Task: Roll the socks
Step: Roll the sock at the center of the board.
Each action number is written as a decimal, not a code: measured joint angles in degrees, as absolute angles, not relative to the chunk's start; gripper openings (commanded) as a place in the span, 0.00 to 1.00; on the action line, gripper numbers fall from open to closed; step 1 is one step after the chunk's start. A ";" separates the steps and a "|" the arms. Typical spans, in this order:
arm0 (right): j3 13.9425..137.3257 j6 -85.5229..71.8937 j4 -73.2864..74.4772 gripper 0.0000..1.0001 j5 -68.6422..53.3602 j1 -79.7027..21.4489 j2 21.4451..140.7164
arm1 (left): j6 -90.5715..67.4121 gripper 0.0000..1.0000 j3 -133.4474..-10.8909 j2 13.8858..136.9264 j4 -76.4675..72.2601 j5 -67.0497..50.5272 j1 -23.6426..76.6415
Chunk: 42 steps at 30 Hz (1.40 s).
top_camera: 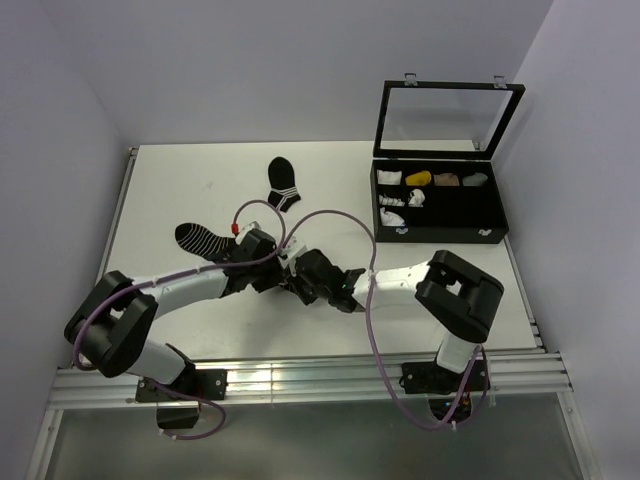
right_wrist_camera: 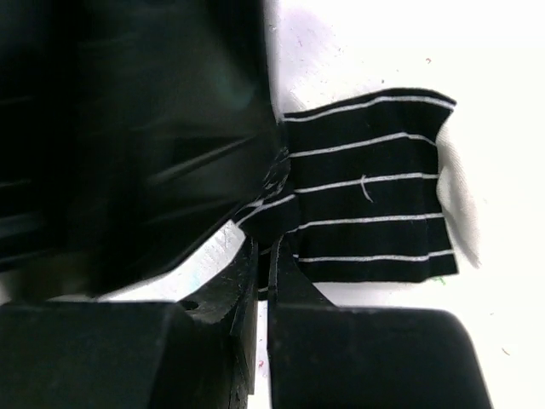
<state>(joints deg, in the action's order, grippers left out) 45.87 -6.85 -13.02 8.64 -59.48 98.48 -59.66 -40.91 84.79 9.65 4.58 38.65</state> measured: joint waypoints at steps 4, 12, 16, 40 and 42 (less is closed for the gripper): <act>46.33 -10.87 -12.08 0.00 -1.34 -54.52 98.28 | -61.14 0.68 -39.09 80.66 9.91 5.67 38.65; 46.52 -19.97 -10.39 0.00 -20.25 -45.23 98.96 | -64.31 0.80 -34.15 72.16 8.16 8.03 38.44; 45.87 -26.22 -13.67 0.00 -29.69 -41.12 101.65 | -65.25 0.80 -31.38 70.04 6.20 8.05 38.44; 40.99 -43.83 -28.58 0.00 -44.66 -34.65 108.42 | -65.67 0.48 -30.00 80.90 -6.24 4.43 38.87; 40.45 -44.47 -30.26 0.00 -45.32 -34.28 108.90 | -65.84 0.43 -30.00 81.69 -6.90 4.32 38.89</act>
<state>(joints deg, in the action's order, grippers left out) 40.45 -44.47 -30.26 -45.32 -34.28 108.90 -65.84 -30.00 81.69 -6.90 4.32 38.89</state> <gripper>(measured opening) 0.038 0.481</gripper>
